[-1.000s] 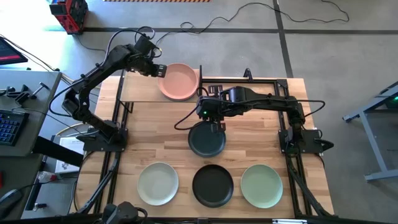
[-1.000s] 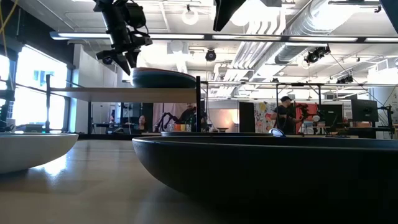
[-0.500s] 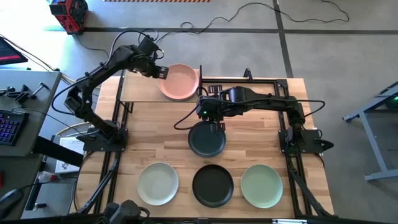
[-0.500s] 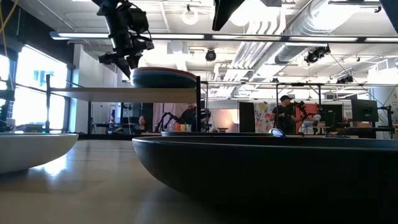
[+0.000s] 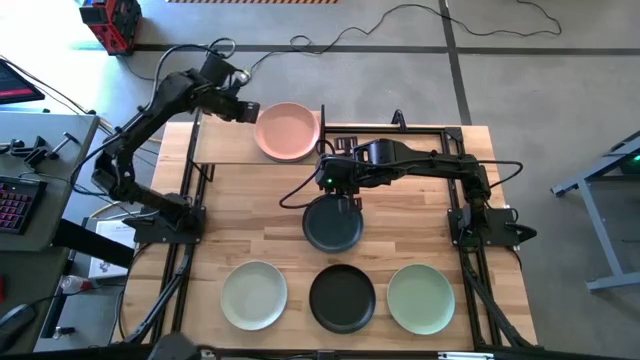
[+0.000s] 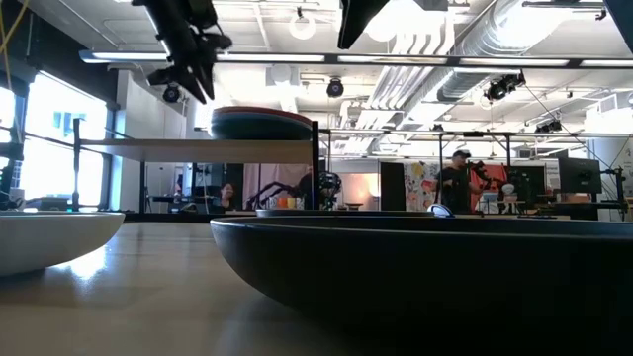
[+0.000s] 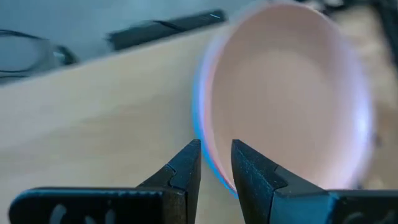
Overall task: Place and stack plates onto a shelf
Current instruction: Put the dark blue plate on the shelf
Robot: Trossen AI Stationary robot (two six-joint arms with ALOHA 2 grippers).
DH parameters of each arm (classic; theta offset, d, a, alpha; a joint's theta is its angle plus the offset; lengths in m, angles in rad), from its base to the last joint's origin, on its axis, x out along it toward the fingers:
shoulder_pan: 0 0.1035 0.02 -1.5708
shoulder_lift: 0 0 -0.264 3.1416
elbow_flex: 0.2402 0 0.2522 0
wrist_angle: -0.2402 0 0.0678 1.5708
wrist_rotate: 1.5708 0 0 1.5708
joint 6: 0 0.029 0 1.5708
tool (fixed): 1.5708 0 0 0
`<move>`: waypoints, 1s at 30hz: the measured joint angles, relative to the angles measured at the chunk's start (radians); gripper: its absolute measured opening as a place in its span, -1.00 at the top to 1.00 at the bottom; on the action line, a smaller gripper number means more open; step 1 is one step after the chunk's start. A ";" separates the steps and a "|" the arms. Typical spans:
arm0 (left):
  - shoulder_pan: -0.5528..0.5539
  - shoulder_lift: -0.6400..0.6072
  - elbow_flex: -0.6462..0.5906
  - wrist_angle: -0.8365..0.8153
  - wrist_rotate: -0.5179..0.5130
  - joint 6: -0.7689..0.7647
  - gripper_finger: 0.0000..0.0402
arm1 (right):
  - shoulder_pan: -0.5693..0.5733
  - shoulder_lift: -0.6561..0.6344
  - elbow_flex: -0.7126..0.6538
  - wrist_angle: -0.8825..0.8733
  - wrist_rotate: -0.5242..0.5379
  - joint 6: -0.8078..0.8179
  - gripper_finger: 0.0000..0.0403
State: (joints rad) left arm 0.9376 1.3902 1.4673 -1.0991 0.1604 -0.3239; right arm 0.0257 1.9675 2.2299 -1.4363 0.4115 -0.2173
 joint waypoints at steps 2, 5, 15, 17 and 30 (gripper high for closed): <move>-0.010 -0.031 0.000 -0.023 0.055 0.017 0.62 | 0.000 0.000 0.000 -0.002 -0.020 0.001 0.27; -0.046 -0.064 0.001 -0.079 0.096 0.020 0.62 | 0.000 0.000 0.000 -0.003 -0.071 0.012 0.27; -0.270 -0.120 0.000 -0.316 0.097 0.018 0.62 | -0.003 0.000 -0.017 -0.031 -0.198 0.073 0.27; -0.323 -0.123 0.000 -0.332 0.097 -0.008 0.62 | -0.007 0.000 -0.047 -0.036 -0.249 0.090 0.27; -0.651 -0.140 0.000 -0.333 -0.028 -0.186 0.62 | 0.025 0.001 -0.383 0.034 -0.532 0.054 0.27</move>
State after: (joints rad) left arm 0.2867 1.2499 1.4677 -1.4324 0.1320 -0.5100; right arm 0.0506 1.9682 1.8472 -1.4026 -0.1201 -0.1636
